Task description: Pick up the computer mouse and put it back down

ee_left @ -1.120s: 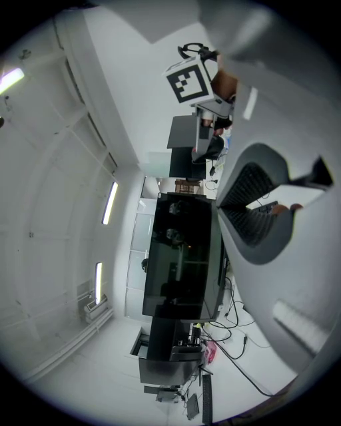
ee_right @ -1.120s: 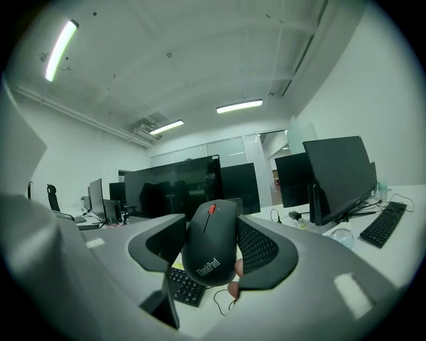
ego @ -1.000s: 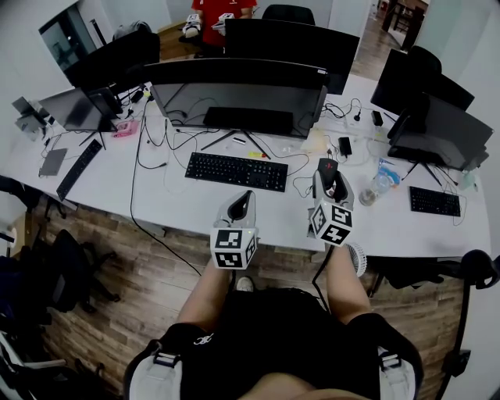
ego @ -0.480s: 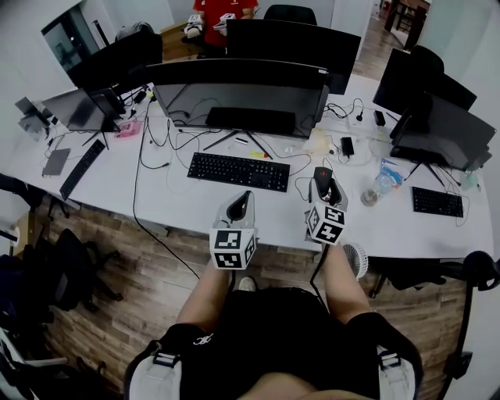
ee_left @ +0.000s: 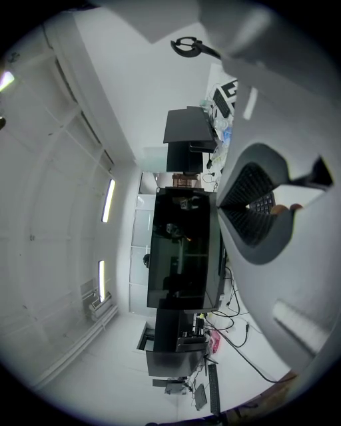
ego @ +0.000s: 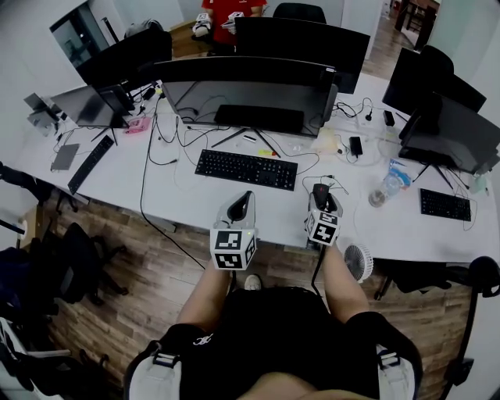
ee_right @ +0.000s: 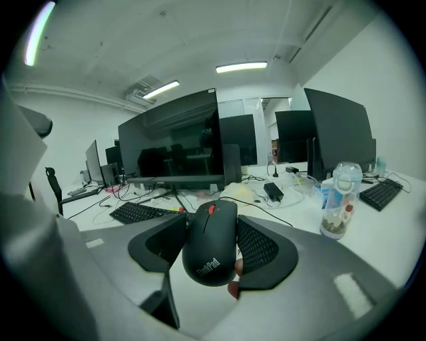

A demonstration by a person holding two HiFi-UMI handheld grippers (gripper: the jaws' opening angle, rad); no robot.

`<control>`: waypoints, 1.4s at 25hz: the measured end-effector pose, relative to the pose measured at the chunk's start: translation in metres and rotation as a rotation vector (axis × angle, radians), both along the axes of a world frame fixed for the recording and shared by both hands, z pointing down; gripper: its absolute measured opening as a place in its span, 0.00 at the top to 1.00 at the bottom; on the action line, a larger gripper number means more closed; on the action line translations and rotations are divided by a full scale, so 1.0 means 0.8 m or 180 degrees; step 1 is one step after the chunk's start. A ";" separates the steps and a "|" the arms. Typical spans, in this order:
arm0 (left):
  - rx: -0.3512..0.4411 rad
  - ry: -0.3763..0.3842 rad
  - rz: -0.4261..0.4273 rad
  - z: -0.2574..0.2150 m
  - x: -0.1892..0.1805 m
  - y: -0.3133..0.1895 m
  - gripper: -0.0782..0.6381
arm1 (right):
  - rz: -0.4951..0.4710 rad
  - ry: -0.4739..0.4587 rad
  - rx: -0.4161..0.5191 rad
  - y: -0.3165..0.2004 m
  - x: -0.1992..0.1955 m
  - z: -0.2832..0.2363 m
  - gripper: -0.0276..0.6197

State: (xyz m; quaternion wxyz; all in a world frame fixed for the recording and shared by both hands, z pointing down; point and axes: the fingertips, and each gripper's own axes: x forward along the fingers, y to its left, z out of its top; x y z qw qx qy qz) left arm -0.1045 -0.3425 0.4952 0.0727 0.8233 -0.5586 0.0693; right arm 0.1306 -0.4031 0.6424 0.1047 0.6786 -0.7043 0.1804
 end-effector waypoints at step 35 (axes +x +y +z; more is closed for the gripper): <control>0.0058 0.0158 -0.0097 -0.008 -0.014 -0.006 0.82 | -0.0088 -0.0100 0.1140 0.009 -0.002 -0.179 0.95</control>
